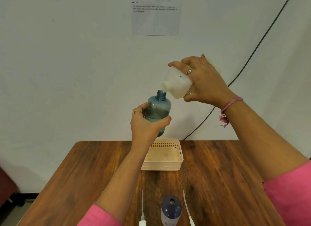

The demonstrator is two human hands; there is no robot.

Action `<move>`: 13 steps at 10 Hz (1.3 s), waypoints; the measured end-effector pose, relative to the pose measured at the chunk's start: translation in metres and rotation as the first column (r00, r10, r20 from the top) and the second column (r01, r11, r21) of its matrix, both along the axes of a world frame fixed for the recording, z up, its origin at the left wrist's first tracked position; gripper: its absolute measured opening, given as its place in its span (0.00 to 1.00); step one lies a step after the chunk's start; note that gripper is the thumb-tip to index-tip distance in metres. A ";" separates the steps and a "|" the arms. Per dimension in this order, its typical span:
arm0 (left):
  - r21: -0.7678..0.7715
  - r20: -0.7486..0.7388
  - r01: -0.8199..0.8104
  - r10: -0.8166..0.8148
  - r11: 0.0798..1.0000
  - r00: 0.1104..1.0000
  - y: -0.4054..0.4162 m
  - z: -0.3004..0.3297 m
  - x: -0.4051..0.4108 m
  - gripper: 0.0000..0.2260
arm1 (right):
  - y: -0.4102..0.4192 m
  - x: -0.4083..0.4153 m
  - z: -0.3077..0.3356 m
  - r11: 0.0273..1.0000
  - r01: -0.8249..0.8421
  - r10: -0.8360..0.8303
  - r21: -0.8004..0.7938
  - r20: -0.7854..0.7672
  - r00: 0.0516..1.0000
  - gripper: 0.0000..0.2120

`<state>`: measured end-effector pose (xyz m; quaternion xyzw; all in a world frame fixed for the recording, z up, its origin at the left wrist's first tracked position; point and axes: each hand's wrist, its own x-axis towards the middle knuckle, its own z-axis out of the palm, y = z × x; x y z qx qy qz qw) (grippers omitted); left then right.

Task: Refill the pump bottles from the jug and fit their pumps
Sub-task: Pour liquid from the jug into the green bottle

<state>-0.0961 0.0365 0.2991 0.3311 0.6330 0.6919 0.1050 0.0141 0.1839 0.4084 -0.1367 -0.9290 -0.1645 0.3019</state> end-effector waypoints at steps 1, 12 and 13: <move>0.003 0.001 0.001 -0.001 1.000 1.000 -0.001 0.000 0.000 0.33 | 0.000 -0.001 0.000 1.000 0.003 -0.003 0.006 0.005 1.000 0.46; 0.021 0.021 -0.005 0.004 1.000 1.000 -0.005 -0.003 -0.012 0.33 | -0.005 -0.011 -0.003 1.000 0.006 -0.006 0.009 -0.002 1.000 0.46; 0.021 0.026 -0.001 0.001 1.000 1.000 -0.005 -0.003 -0.013 0.33 | -0.005 -0.012 -0.003 1.000 0.006 -0.006 0.010 -0.008 1.000 0.46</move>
